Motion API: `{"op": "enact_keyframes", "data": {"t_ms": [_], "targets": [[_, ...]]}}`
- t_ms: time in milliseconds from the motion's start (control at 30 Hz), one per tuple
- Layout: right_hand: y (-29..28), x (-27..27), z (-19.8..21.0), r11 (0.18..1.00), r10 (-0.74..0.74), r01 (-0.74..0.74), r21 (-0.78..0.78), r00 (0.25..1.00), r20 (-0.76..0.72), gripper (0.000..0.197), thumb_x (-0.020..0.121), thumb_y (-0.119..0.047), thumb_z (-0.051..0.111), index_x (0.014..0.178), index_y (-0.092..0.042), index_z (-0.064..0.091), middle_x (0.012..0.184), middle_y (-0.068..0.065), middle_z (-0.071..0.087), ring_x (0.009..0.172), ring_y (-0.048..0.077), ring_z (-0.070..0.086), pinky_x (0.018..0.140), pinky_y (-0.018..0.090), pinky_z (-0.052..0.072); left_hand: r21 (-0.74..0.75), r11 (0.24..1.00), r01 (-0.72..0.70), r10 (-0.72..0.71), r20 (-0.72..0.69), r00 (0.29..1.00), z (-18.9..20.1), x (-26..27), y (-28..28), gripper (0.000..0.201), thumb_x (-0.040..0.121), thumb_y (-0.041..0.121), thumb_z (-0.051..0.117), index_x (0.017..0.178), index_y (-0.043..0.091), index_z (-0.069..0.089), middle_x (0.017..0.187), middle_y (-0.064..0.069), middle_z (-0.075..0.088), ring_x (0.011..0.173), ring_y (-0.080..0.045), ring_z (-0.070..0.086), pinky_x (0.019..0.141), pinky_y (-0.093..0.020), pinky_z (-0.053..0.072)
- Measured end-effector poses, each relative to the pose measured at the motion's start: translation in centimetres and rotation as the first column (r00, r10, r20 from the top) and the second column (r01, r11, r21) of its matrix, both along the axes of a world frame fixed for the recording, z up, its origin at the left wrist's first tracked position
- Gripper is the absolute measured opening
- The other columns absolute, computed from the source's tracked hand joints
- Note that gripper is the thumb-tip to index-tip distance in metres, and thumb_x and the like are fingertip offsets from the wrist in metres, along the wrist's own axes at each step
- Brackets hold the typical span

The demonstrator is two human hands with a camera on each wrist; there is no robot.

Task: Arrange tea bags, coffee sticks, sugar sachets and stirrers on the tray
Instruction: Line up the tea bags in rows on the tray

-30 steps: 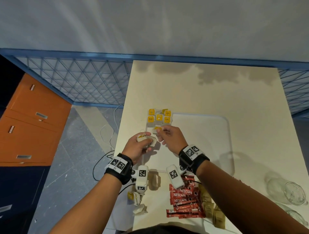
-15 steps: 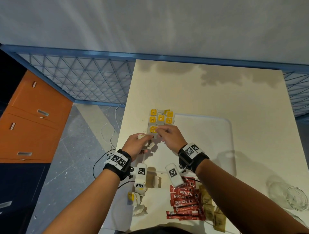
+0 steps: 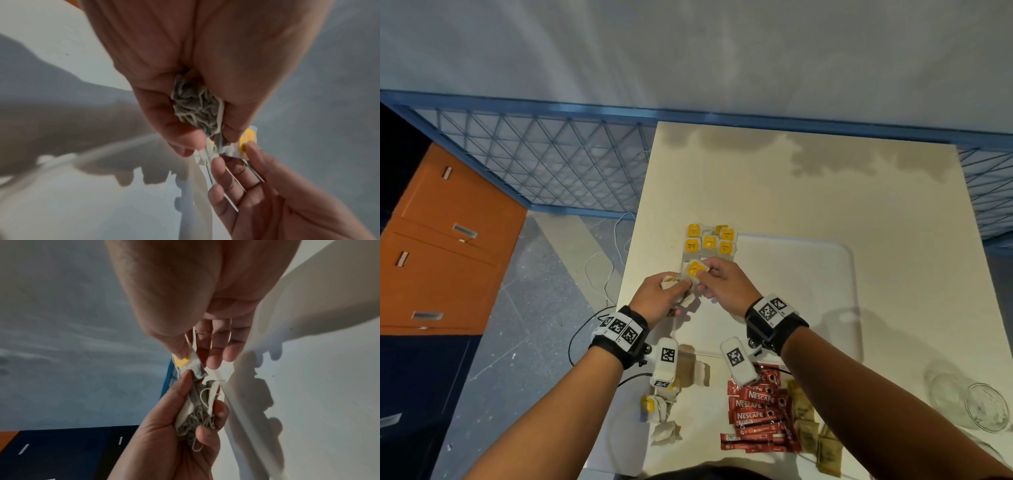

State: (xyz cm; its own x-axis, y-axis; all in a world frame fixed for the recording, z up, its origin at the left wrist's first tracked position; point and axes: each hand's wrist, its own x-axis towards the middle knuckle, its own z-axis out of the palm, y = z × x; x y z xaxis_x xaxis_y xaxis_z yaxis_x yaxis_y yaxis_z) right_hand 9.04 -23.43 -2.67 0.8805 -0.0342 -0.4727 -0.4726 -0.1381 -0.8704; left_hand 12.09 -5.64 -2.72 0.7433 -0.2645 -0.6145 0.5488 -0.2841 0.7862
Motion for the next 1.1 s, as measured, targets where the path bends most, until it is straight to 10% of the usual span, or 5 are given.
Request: {"op": "enact_keyframes", "data": {"t_ms": [467, 633, 933, 1100], "targets": [[0.9, 3.4, -2.9, 0.884, 0.111, -0.101, -0.456, 0.994, -0.004, 0.040, 0.097, -0.019, 0.057, 0.062, -0.026, 0.040, 0.060, -0.007, 0.046, 0.061, 0.018, 0.046, 0.063, 0.030, 0.039, -0.108, 0.944, -0.311, 0.280, -0.231, 0.932, 0.4, 0.2, 0.5, 0.025, 0.093, 0.020, 0.068, 0.109, 0.000, 0.071, 0.099, -0.016, 0.070, 0.085, -0.027, 0.065, 0.061, -0.028, 0.055], [1.4, 3.9, -3.4, 0.859, 0.114, -0.093, -0.504, 0.993, 0.011, 0.003, 0.098, -0.027, 0.058, 0.097, -0.024, 0.060, 0.082, -0.003, 0.069, 0.080, 0.027, 0.065, 0.074, 0.038, 0.055, -0.186, 0.867, -0.462, 0.376, -0.363, 0.852, 0.6, 0.4, 0.8, 0.014, 0.094, 0.004, 0.058, 0.106, 0.007, 0.067, 0.093, -0.013, 0.071, 0.078, -0.028, 0.069, 0.056, -0.026, 0.059], [1.1, 2.2, -2.4, 0.869, 0.137, -0.080, -0.488, 0.987, 0.082, 0.024, 0.097, -0.046, 0.054, 0.116, -0.033, 0.047, 0.074, -0.012, 0.056, 0.078, 0.023, 0.065, 0.077, 0.044, 0.057, -0.171, 0.868, -0.467, 0.376, -0.390, 0.841, 0.3, 0.3, 0.6, 0.018, 0.094, 0.007, 0.058, 0.107, 0.015, 0.068, 0.089, -0.008, 0.072, 0.067, -0.019, 0.064, 0.052, -0.021, 0.052], [0.4, -0.4, -1.6, 0.820, 0.414, -0.272, -0.504, 0.889, 0.196, 0.042, 0.094, -0.020, 0.046, 0.132, -0.037, 0.048, 0.124, -0.008, 0.059, 0.094, 0.019, 0.064, 0.084, 0.043, 0.054, -0.190, 0.868, -0.458, 0.365, -0.378, 0.851, 0.6, 0.3, -0.1, 0.016, 0.095, 0.007, 0.058, 0.105, 0.013, 0.068, 0.090, -0.011, 0.069, 0.066, -0.019, 0.065, 0.052, -0.023, 0.053]]}}
